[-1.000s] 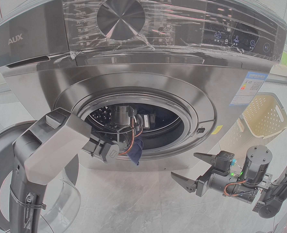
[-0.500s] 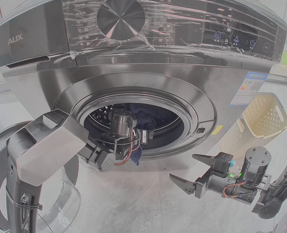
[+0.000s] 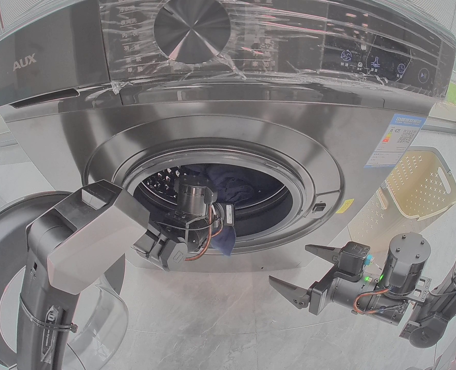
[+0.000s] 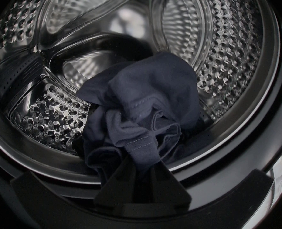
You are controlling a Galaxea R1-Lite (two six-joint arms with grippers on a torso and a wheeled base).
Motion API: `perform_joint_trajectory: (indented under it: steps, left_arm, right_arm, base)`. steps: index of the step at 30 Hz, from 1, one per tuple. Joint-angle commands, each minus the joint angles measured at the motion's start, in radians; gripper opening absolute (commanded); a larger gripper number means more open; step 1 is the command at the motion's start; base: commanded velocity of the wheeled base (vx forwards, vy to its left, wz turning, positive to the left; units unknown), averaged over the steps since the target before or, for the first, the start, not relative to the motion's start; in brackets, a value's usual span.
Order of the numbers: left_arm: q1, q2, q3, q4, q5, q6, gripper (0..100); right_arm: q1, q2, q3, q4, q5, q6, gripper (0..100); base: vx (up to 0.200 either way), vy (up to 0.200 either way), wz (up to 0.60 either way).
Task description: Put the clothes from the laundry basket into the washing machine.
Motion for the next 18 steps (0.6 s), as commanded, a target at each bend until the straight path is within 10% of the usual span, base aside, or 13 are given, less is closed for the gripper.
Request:
perform_joint_trajectory:
  steps: [1,6,18]
  left_arm:
    - [-0.006,0.009,-0.06,-0.007,0.002,-0.063,0]
    - [0.001,0.032,-0.183,-0.023,0.002,-0.149,0]
    - [0.047,0.186,-0.512,-0.118,0.043,-0.129,0]
  right_arm:
    - [0.0,0.007,-0.002,0.0,0.0,0.0,100]
    - [0.0,0.008,-0.003,-0.002,0.0,0.001,100]
    - [0.006,0.008,-0.002,-0.002,0.0,0.003,100]
  base:
    - [0.0,0.0,0.0]
    - [0.0,0.0,0.0]
    - [0.0,0.0,0.0]
